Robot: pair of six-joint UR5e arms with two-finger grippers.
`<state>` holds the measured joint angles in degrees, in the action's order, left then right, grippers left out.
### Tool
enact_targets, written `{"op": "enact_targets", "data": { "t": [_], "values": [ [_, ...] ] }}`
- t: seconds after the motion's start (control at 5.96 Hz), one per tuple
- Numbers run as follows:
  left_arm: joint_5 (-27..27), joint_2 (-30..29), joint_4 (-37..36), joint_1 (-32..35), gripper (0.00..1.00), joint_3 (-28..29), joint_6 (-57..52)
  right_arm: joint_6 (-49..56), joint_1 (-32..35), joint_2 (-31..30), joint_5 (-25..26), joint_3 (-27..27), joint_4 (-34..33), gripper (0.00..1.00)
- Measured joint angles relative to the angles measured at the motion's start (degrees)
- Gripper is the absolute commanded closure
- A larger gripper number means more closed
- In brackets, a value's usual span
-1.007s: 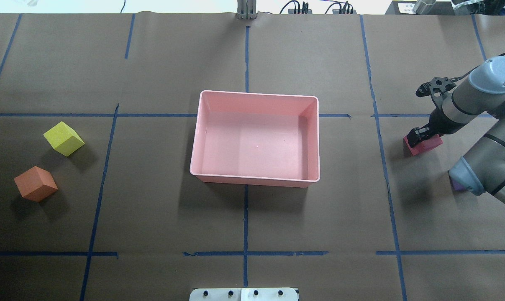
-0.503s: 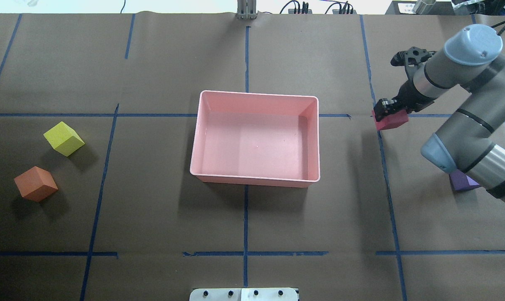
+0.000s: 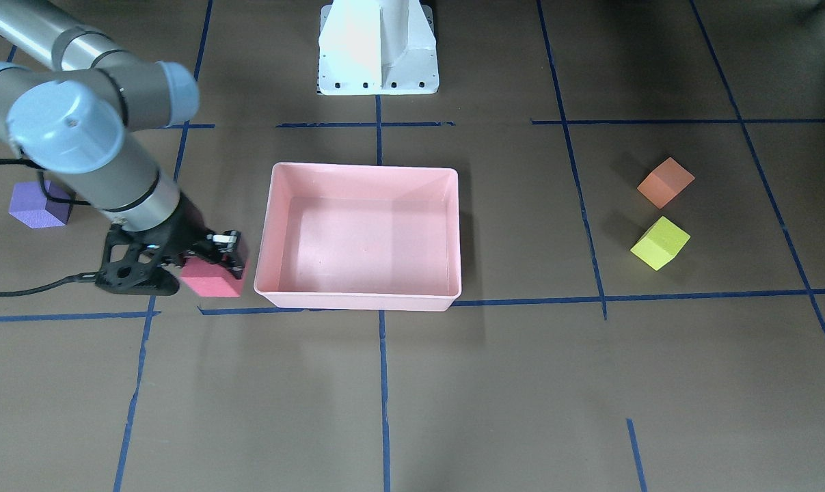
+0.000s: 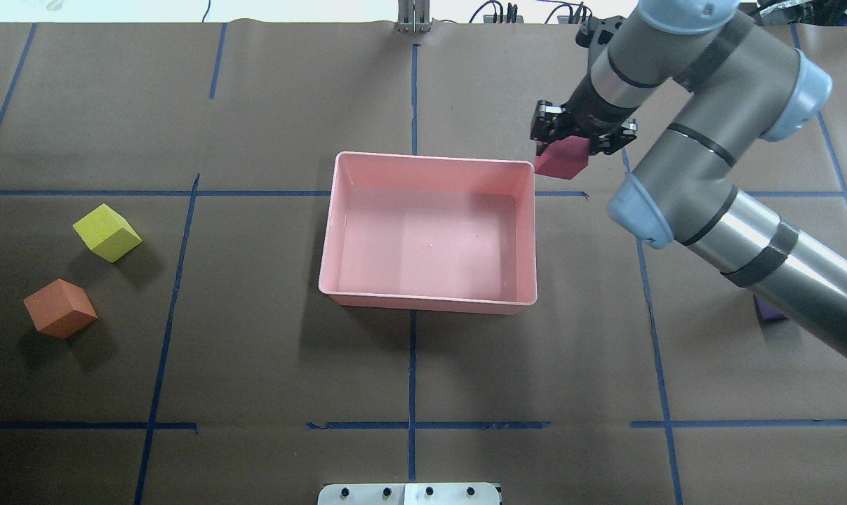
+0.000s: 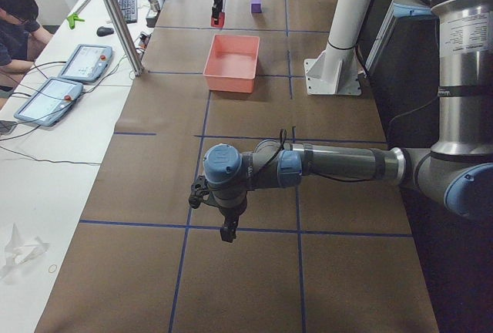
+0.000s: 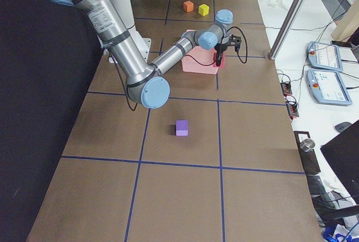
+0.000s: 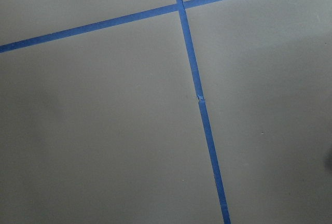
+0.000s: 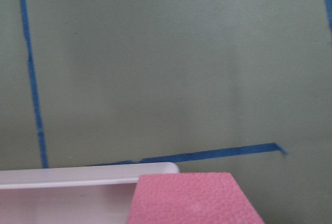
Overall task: Place blocks into pink bin with both arms
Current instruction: 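Carry the pink cube into the pink bin and release it, then reach the left gripper to the yellow cube and grasp it while the right arm withdraws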
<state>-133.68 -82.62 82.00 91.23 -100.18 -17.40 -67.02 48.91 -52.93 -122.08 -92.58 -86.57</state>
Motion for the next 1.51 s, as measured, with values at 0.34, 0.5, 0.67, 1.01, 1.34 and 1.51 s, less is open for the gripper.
{"op": "enact_targets", "data": {
  "t": [0.34, 0.5, 0.67, 1.01, 1.34, 1.51],
  "values": [
    [0.07, -0.06, 0.09, -0.03, 0.0, -0.22, 0.0, -11.68, -7.64, 7.79, 6.75, 0.31, -4.52, 0.01],
    [0.08, -0.08, 0.15, -0.18, 0.0, -0.48, -0.02, -14.57, -10.74, 10.05, 10.05, 0.2, -7.08, 0.0],
    [0.11, -0.27, 0.22, -0.64, 0.0, -0.76, -0.04, -15.54, -12.65, 11.01, 12.63, -0.1, -9.0, 0.0],
    [0.19, -4.4, 5.22, -2.52, 0.0, -0.17, 0.48, -11.04, -12.57, 10.94, 13.3, -2.28, -13.75, 0.0],
    [-0.12, -8.73, 12.35, -6.36, 0.0, 1.71, 3.63, 2.26, -4.65, 8.17, 5.64, -4.94, -17.52, 0.0],
    [-0.31, -9.92, 16.42, -10.2, 0.0, 2.01, 7.08, 10.79, 0.2, 4.53, 2.16, -6.4, -17.83, 0.0]
  ]
}}
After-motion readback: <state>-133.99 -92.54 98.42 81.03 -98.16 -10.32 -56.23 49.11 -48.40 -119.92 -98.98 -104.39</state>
